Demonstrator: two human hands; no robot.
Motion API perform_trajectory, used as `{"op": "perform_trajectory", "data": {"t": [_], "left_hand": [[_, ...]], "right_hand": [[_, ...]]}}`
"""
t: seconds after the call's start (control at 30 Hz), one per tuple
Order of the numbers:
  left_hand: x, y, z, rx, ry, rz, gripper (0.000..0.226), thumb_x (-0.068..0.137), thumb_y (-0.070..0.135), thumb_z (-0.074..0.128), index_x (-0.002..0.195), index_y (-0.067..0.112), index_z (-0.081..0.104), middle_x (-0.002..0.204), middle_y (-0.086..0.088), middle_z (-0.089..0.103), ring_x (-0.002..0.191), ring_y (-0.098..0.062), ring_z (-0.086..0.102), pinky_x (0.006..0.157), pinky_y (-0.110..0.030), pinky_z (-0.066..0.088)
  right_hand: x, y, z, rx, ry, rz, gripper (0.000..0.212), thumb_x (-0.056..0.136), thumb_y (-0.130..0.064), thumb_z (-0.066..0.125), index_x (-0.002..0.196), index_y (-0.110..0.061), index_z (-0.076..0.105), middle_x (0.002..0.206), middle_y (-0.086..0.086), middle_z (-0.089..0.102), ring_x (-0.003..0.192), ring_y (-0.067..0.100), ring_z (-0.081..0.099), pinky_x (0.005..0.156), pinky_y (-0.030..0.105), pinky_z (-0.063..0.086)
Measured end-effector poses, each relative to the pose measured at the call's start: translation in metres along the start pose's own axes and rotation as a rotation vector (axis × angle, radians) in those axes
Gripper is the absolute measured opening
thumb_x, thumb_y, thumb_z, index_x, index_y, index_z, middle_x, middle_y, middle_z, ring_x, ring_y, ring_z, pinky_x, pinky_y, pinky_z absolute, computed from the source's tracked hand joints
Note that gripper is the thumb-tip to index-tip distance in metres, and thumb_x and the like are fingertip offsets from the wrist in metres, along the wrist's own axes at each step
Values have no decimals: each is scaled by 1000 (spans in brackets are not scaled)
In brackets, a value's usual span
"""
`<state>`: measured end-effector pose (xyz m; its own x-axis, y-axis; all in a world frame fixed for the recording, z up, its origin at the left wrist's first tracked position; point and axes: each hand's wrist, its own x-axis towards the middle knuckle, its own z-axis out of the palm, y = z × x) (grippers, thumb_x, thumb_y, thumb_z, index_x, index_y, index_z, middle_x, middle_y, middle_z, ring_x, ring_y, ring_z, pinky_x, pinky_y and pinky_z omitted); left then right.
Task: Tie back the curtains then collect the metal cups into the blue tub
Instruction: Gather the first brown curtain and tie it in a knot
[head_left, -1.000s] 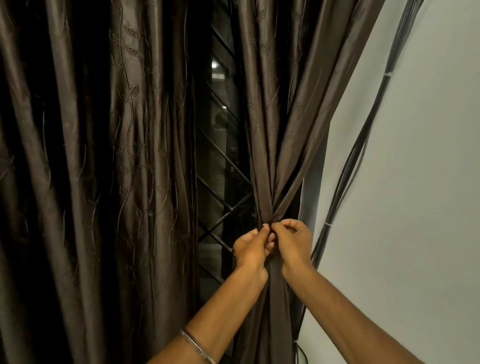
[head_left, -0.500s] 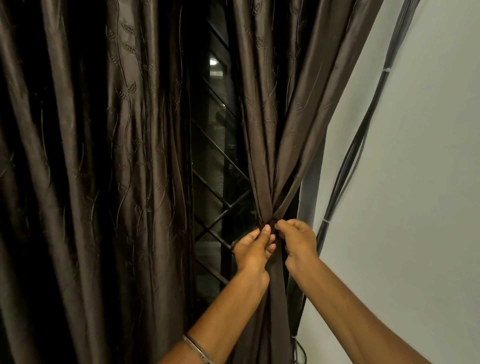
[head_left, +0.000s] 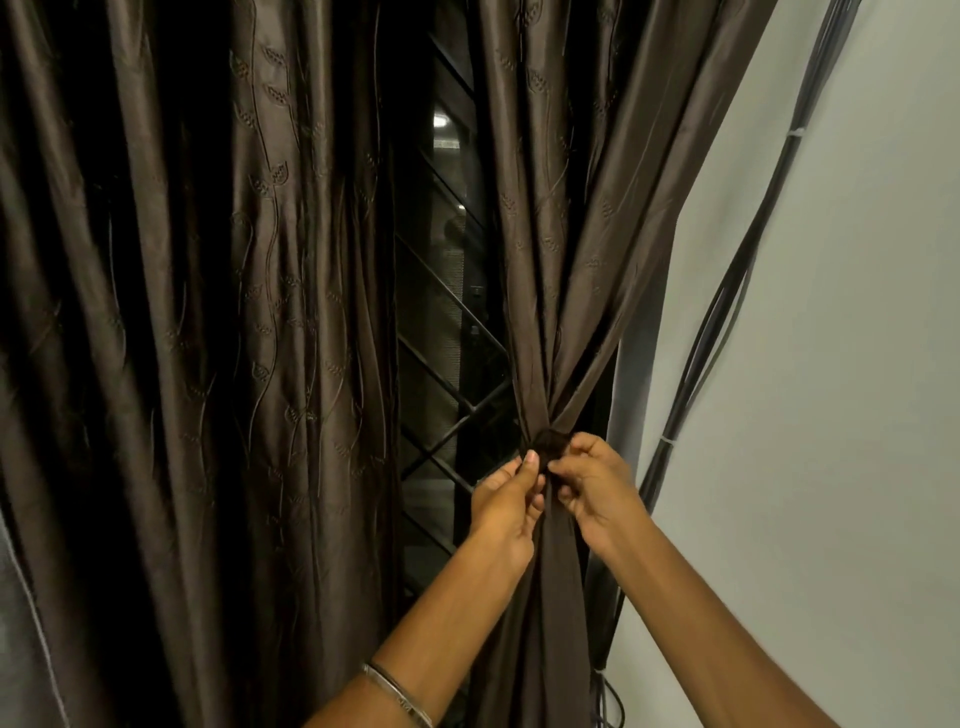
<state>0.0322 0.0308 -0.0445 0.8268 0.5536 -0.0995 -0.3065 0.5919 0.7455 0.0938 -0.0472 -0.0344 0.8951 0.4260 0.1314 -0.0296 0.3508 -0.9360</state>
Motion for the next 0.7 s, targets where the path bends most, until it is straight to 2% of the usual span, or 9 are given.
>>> {"op": "perform_trajectory", "data": {"t": [0.07,0.13,0.23,0.33,0.4,0.53,0.7], "left_hand": [[1,1,1,2,10,7,11,93,9,64,84,13,69,63,4,66,58,-3,58,51,-13,48],[0,1,2,-13,4,14,10,93,8,62,88,12,69,70,2,67,63,-4,60,53,-13,50],[1,-2,0,-17,-25,22,15,96,7,56,97,10,71,82,-3,72,68,-7,64,59,-16,52],[2,-5,-2,8,-45,38,14,95,8,59,102,9,71,85,-3,71,70,-6,64,60,-16,52],[1,-7,-4,64,-58,91,10,93,11,63,100,10,71,81,0,71,68,-5,64,60,-16,53],[-2,-8,-14,312,-65,275,6,92,11,65,91,10,70,76,-1,71,60,-3,59,54,-16,48],[0,-5,-21,443,-67,344,5,90,8,66,87,10,70,75,-2,73,59,-4,59,52,-18,47]], "right_hand": [[-8,0,2,-144,69,-157,17,84,2,62,88,-14,62,89,7,68,77,20,64,67,31,53],[-13,0,4,-389,139,-380,11,85,-13,68,93,-19,65,97,5,67,81,18,67,76,32,57],[-14,-2,4,-731,155,-626,22,80,-33,77,98,-25,67,98,-7,59,78,8,60,70,20,53],[-9,-8,1,-893,144,-775,18,80,-32,78,95,-24,69,95,-10,56,79,3,57,68,14,47],[-4,-11,-2,-911,147,-851,8,83,-23,76,85,-20,68,88,-9,57,78,2,56,68,14,45],[-1,-11,-8,-824,158,-852,14,84,-11,73,75,-14,62,79,-6,58,75,5,57,67,16,45],[1,-15,-13,-699,228,-837,16,83,-6,73,72,-7,60,74,1,60,72,8,57,65,22,46]]}}
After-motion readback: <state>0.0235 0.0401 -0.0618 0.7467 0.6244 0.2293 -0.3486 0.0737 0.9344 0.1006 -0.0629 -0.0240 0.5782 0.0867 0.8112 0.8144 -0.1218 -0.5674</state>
